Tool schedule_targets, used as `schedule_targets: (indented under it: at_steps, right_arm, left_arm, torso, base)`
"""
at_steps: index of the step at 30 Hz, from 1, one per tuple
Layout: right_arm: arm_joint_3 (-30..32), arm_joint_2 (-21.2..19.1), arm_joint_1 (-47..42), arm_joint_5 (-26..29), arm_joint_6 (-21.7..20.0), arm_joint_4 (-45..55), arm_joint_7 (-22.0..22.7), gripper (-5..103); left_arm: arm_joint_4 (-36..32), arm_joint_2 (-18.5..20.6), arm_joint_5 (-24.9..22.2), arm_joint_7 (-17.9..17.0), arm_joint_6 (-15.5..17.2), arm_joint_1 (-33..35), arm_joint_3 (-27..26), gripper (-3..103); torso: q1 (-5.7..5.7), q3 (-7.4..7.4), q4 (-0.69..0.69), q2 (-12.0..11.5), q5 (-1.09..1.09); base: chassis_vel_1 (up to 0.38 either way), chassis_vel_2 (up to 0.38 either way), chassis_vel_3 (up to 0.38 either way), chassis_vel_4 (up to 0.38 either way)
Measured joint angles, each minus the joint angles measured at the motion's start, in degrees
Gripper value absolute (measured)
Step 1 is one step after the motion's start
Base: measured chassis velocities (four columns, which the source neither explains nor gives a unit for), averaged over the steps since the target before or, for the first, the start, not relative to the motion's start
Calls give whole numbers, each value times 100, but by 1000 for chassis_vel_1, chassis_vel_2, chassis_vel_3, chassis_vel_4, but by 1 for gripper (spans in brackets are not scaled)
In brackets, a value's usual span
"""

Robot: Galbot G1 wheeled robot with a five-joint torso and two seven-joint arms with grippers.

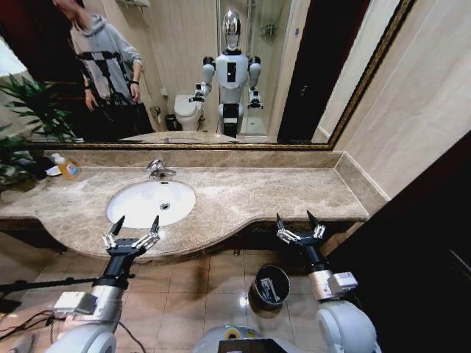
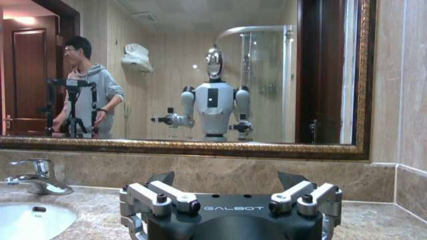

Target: Pick up the trash from the sink and place it in the trash bin.

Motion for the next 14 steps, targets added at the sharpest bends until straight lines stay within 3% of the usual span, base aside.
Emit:
schedule_targets:
  at_steps: [14]
  right_arm:
    - [0, 0, 0, 0, 0, 0, 0, 100]
  left_arm:
    - [0, 0, 0, 0, 0, 0, 0, 100]
  torso:
    - [0, 0, 0, 0, 0]
  base:
    - [0, 0, 0, 0]
